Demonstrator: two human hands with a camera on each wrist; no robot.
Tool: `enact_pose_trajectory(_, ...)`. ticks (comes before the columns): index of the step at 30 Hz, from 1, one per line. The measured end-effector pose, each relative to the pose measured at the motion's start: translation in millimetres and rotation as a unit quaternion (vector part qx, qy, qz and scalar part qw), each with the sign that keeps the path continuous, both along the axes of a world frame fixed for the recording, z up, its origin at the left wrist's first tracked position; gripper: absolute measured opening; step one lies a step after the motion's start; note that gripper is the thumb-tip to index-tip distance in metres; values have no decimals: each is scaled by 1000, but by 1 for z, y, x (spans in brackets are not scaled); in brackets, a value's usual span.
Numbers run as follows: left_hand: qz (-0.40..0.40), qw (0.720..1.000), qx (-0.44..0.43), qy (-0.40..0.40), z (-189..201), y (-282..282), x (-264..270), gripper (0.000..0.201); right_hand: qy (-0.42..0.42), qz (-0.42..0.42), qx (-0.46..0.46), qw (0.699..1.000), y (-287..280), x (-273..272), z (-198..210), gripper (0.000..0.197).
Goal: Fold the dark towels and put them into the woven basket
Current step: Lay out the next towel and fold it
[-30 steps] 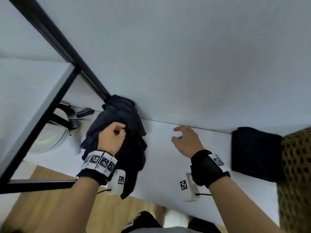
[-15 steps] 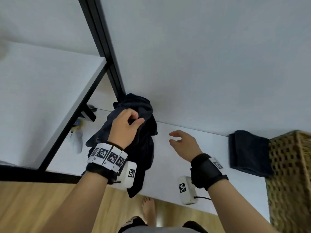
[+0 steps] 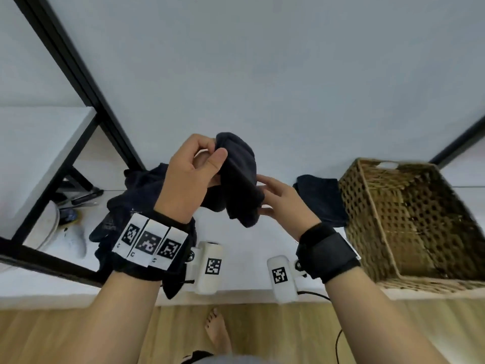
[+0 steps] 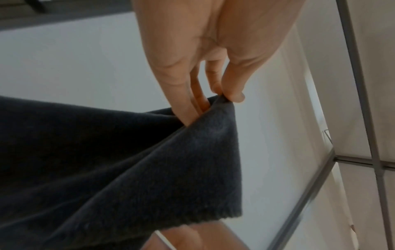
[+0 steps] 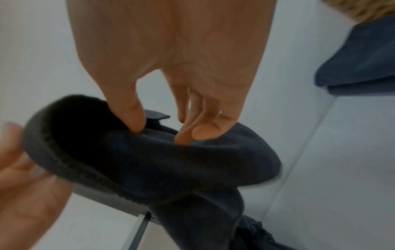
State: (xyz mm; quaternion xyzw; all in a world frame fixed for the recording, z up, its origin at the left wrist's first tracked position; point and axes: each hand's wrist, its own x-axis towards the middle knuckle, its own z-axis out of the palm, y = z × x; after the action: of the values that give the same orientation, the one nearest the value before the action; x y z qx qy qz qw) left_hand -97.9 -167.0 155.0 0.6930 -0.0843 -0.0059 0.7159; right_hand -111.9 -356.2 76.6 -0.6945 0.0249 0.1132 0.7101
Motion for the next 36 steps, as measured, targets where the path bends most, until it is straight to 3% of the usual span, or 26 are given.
enact_pose_trajectory(3,-3,999,-4,38,-10,-27,-30,12,4,-19,53,998,-24,-39,-5,25)
enact_pose_trajectory(10,-27,994,59,83,-37,-74,-98,13,-8,-53,141,989,-55,-105,-11,31)
enact_pose_trajectory(14,-63,988,97,99,-53,-83,-124,15,-20,-65,112,991,-66,-135,-18,39)
enact_pose_trajectory(17,-85,983,146,72,-58,-87,-136,17,-40,-66,98,992,-69,-154,-17,23)
enact_pose_trajectory(19,-105,983,135,60,-59,-91,-145,18,-50,-96,122,987,-72,-165,-12,11)
enact_pose_trajectory(23,-175,983,32,48,-68,-91,-159,50,-76,-129,217,964,-74,-178,12,4)
enact_pose_trajectory(26,-178,975,133,-1,-80,-93,-169,63,-101,-150,271,946,-69,-180,39,8)
enact_pose_trajectory(29,-135,952,274,-23,-98,-95,-177,42,-127,-177,236,947,-67,-182,61,17)
enact_pose_trajectory(33,-106,934,337,44,-131,-89,-178,6,-150,-223,218,938,-75,-192,70,14)
enact_pose_trajectory(36,-80,921,374,70,-152,-75,-176,30,-154,-265,214,928,-84,-196,64,9)
